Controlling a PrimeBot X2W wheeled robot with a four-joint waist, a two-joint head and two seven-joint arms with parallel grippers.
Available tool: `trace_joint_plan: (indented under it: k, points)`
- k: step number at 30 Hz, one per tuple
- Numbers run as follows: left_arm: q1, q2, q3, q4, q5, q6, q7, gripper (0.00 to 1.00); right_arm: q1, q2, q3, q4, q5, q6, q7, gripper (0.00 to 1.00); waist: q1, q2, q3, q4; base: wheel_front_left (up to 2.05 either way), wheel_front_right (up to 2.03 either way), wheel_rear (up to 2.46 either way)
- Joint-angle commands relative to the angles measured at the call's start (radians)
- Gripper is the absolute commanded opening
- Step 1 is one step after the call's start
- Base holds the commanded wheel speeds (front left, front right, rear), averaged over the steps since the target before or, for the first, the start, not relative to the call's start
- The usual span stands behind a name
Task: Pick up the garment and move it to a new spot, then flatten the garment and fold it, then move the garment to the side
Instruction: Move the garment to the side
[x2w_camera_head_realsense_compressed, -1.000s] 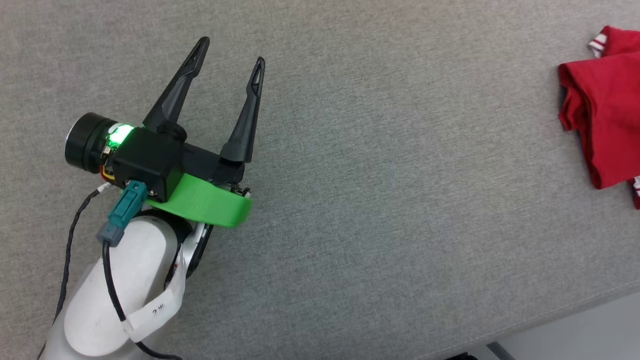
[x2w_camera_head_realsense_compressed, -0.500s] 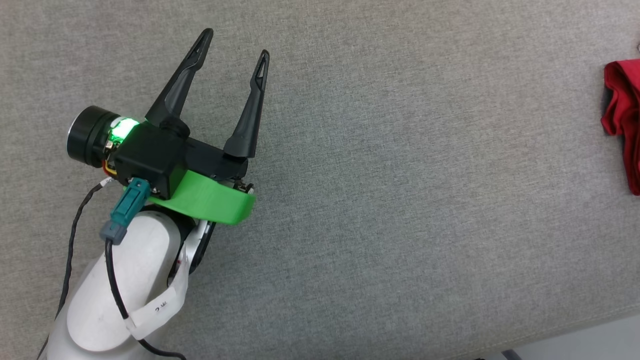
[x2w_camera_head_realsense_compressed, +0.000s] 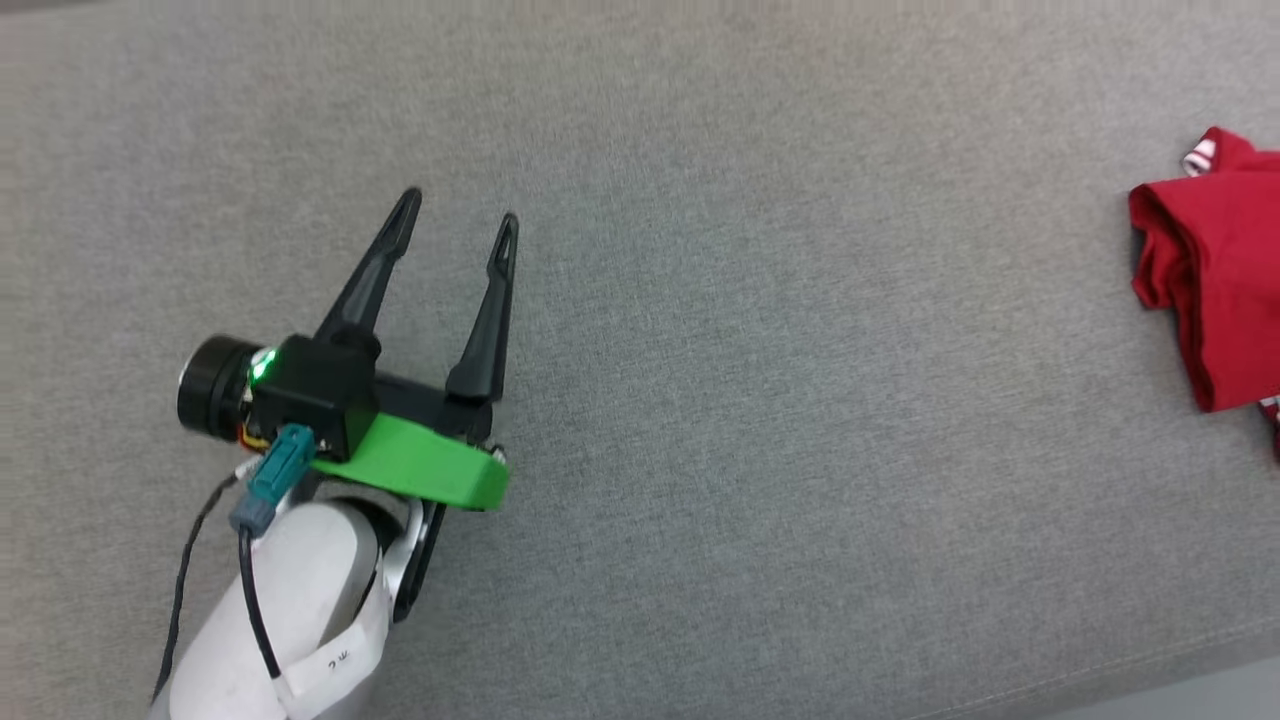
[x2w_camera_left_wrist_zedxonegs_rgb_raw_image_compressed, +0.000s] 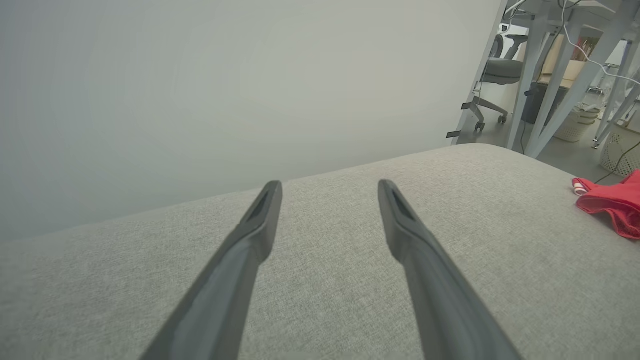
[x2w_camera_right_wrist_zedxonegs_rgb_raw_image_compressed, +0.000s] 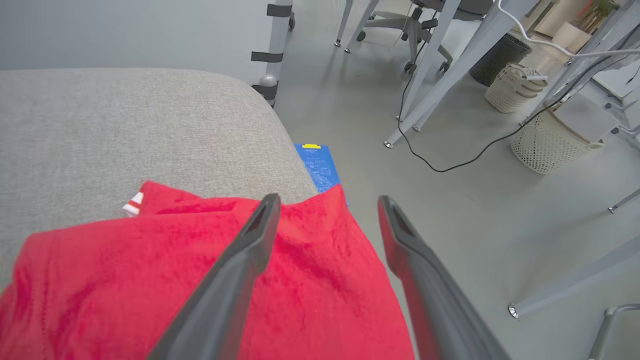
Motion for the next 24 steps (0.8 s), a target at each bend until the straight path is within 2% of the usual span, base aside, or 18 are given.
trace_joint_plan:
  k: [1, 8, 9, 12, 24]
  points:
    - [0.027, -0.001, 0.008, 0.008, -0.009, 0.012, -0.008, 1.00, 0.039, 0.015, 0.003, -0.027, 0.010, -0.001, -0.014, 1.00, 0.0001, 0.0000, -0.097, 0.012, 0.00, 0.00, 0.00]
    - [0.117, -0.003, 0.029, 0.031, -0.040, 0.044, -0.018, 1.00, 0.214, 0.095, 0.005, -0.200, 0.039, -0.001, -0.032, 1.00, 0.0001, 0.0000, -0.187, 0.041, 0.00, 0.00, 0.00]
    - [0.143, -0.009, 0.036, 0.044, -0.053, 0.053, -0.021, 1.00, 0.296, 0.140, -0.001, -0.286, 0.045, -0.001, -0.034, 1.00, 0.0001, 0.0000, -0.218, 0.066, 0.00, 0.00, 0.00]
    - [0.172, -0.014, 0.049, 0.061, -0.067, 0.065, -0.027, 1.00, 0.385, 0.185, 0.000, -0.372, 0.051, -0.001, -0.034, 1.00, 0.0001, 0.0000, -0.250, 0.094, 0.00, 0.00, 0.00]
    - [0.258, -0.022, 0.101, 0.102, -0.097, 0.091, -0.044, 1.00, 0.573, 0.321, 0.097, -0.660, 0.048, -0.001, -0.010, 1.00, 0.0001, 0.0000, -0.320, 0.187, 0.00, 0.00, 0.00]
